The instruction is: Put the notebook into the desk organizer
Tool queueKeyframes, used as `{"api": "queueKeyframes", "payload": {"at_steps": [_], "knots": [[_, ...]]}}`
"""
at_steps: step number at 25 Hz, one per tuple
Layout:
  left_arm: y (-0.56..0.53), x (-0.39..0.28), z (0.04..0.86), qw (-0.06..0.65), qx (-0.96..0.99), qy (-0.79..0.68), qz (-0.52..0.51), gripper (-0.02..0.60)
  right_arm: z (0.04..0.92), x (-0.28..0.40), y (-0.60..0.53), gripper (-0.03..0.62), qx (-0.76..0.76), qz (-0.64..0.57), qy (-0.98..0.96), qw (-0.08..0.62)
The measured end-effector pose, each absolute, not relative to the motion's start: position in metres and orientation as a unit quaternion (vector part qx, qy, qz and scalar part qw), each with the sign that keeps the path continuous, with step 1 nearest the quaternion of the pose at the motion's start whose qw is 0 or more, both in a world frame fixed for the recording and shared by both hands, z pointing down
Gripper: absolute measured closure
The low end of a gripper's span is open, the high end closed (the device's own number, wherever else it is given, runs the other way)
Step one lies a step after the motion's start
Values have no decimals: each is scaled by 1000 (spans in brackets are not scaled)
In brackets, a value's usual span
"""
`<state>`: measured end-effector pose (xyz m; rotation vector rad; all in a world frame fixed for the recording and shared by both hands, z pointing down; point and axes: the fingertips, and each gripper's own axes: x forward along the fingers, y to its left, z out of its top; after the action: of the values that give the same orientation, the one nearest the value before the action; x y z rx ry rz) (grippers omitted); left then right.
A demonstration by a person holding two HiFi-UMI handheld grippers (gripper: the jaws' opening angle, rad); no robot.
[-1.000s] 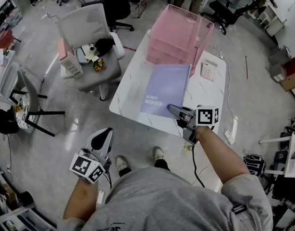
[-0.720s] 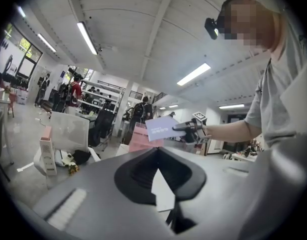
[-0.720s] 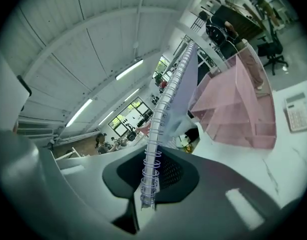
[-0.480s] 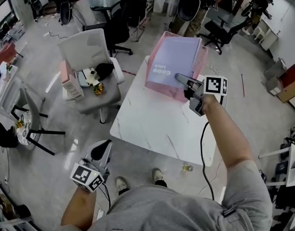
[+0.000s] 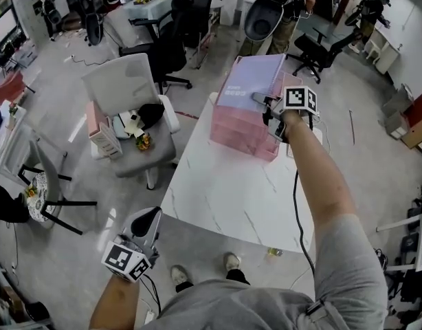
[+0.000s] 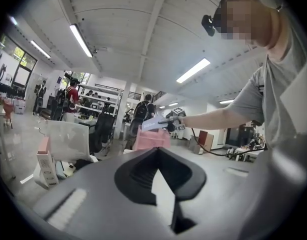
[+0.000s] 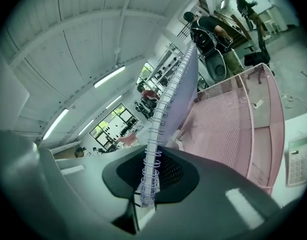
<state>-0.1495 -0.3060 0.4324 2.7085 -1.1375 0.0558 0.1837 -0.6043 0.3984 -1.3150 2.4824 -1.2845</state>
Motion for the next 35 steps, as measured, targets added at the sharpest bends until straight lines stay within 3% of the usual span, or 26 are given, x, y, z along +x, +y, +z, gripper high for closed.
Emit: {"api": "queueKeyframes", "payload": {"at_steps": [9, 18, 25, 31, 33, 35], "knots": [[-346, -142, 427, 94, 919, -382, 9, 524, 441, 213, -637, 559, -454, -470, 757, -13], [-358, -129, 439, 108, 921, -373, 8, 524, 459, 227, -657, 492, -518, -486, 700, -78], [-360, -130, 436, 112, 921, -374, 2, 525, 468, 239, -660, 399, -602, -374, 662, -244], [-359, -136, 437, 111, 920, -375, 3, 524, 473, 238, -654, 376, -601, -342, 656, -302], [-357, -138, 437, 111, 920, -376, 2, 525, 472, 240, -652, 328, -600, -323, 655, -326], [-355, -138, 437, 110, 920, -376, 2, 524, 473, 242, -649, 322, -597, -318, 657, -333]]}}
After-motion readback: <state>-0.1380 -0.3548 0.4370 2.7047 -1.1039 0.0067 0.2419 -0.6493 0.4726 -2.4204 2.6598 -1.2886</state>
